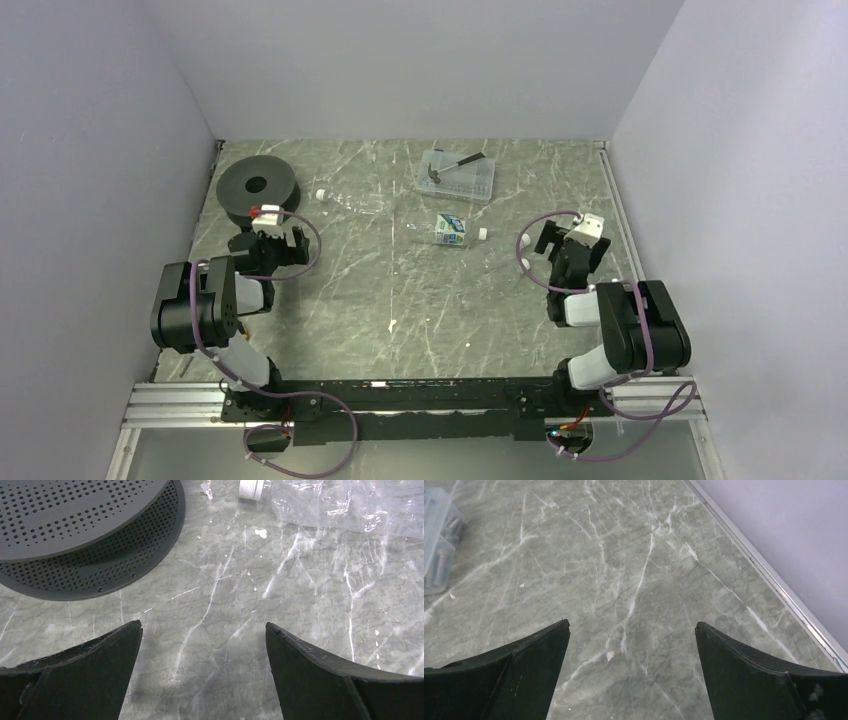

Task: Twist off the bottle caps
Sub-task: Pick up the plastic bottle at the center of the board.

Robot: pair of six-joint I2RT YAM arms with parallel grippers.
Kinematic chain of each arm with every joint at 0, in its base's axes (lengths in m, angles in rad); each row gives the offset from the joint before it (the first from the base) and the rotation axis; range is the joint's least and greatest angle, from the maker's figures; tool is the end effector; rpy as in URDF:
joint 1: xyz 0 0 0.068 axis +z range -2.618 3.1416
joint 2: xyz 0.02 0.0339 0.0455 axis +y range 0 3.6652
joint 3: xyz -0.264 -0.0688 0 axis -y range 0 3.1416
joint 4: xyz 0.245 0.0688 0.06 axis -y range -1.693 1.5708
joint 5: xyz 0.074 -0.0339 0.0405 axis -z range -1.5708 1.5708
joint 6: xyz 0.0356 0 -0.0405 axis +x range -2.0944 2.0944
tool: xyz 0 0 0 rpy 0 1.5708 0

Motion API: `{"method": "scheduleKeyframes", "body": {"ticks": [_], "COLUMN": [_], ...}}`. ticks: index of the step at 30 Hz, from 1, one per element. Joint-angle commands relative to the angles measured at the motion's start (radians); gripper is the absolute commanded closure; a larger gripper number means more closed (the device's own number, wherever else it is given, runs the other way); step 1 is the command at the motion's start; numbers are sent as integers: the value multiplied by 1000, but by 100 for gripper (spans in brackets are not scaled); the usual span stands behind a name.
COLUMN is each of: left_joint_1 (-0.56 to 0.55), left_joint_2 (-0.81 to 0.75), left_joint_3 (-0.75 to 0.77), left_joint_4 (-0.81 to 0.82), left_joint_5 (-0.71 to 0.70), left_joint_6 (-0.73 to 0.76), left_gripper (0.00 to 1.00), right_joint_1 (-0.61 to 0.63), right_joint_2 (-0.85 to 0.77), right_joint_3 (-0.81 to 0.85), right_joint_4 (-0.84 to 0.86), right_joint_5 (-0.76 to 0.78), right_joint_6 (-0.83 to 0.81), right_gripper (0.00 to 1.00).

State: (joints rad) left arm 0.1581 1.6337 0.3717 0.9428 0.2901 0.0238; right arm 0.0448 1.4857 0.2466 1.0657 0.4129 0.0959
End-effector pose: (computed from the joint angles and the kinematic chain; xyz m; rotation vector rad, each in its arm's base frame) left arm 0.2691 0.0326 0.1279 0.0714 1.8776 -0.1492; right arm 0.2395 -0.0036 0.1460 0.3444 1.7018 -0.2563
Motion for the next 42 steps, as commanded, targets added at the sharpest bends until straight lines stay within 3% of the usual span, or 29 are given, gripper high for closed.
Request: {"method": "scheduleKeyframes", "body": {"ticks": [1,4,6,8,10,13,15,18,21,27,32,37,42], "left_joint_1": [-4,-3,-3,3,6,7,8,9,10,-36,-210,-289,-352], "left_joint_2": [-3,-4,-32,-68,-133,-176,-194,-197,-172,-24,162,294,437], "left_joint_3": [17,18,30,60,165,332,445,592,716,885,1087,1203,1380], "left_joint_4": [21,28,-27,-105,-368,-641,-801,-1057,-1227,-1302,-1405,-1350,-1416], "left_joint_5": [5,27,79,83,83,101,118,144,191,331,122,-8,-163], "left_joint_6": [0,1,26,14,17,5,4,-13,-78,-174,-129,-156,-144], "left_gripper": [1,1,1,1,1,1,1,1,1,1,1,1,1], "right_joint_1": [9,18,8,8,-6,-63,-60,127,254,425,486,504,512], "right_joint_2": [-77,-153,-183,-209,-244,-287,-269,-178,-89,38,-14,-120,-201], "right_joint_3": [74,281,386,447,476,498,573,762,883,1032,962,862,787], "right_joint_4": [-135,-573,-757,-819,-845,-814,-815,-974,-1030,-1092,-1070,-1025,-1013], "right_joint_5": [-1,117,79,28,-79,-375,-511,-419,-381,-337,-304,-292,-290], "right_joint_6": [-26,117,142,171,247,379,358,225,163,104,71,60,56], "right_gripper": [0,0,0,0,0,0,0,0,0,0,0,0,0]}}
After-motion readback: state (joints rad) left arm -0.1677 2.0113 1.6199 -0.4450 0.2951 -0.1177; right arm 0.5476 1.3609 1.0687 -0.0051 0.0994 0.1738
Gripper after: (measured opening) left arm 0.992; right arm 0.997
